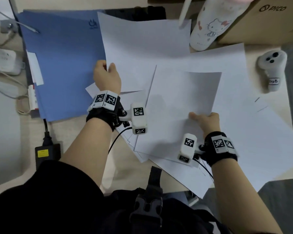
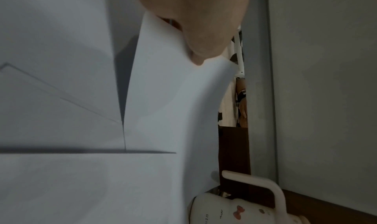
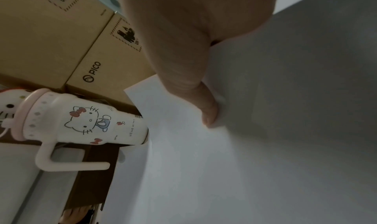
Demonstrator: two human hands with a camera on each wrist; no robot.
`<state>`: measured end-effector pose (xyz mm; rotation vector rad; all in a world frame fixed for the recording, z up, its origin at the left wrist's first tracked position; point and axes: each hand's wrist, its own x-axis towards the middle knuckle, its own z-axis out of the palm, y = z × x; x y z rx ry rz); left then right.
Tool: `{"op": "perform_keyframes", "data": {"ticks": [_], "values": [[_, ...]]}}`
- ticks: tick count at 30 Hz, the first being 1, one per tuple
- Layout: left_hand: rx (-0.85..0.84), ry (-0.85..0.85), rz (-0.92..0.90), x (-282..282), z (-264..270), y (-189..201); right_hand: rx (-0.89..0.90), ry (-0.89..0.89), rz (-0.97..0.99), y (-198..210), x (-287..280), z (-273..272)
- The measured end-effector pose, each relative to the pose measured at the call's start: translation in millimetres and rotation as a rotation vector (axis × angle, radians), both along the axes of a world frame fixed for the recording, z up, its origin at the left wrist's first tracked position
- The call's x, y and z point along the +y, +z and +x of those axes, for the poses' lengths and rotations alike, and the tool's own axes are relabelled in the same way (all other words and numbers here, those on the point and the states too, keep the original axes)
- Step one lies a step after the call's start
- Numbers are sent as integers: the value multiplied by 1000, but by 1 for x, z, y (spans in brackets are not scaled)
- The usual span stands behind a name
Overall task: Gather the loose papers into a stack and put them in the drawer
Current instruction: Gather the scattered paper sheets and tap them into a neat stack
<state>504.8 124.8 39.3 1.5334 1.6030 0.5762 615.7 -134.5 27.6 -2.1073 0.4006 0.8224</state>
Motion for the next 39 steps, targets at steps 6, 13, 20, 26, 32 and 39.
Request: {"op": "perform_keyframes", "data": {"ticks": [6, 13, 20, 26, 32, 39], "values": [[-72, 210, -3, -44, -27, 6, 22, -44, 96, 7, -16, -1], [-256, 196, -389, -127, -64, -16, -17, -1, 144, 19, -46, 2], [-198, 317, -420, -157, -88, -18, 21, 70, 277, 43, -73, 5], [-172, 122, -661, -181, -100, 1, 103, 143, 414, 57, -73, -3], [68, -192, -938, -186, -123, 1, 106, 199, 304, 46, -55, -13], [191, 58, -129, -140, -137, -2, 54, 169, 165, 24, -37, -23]]}}
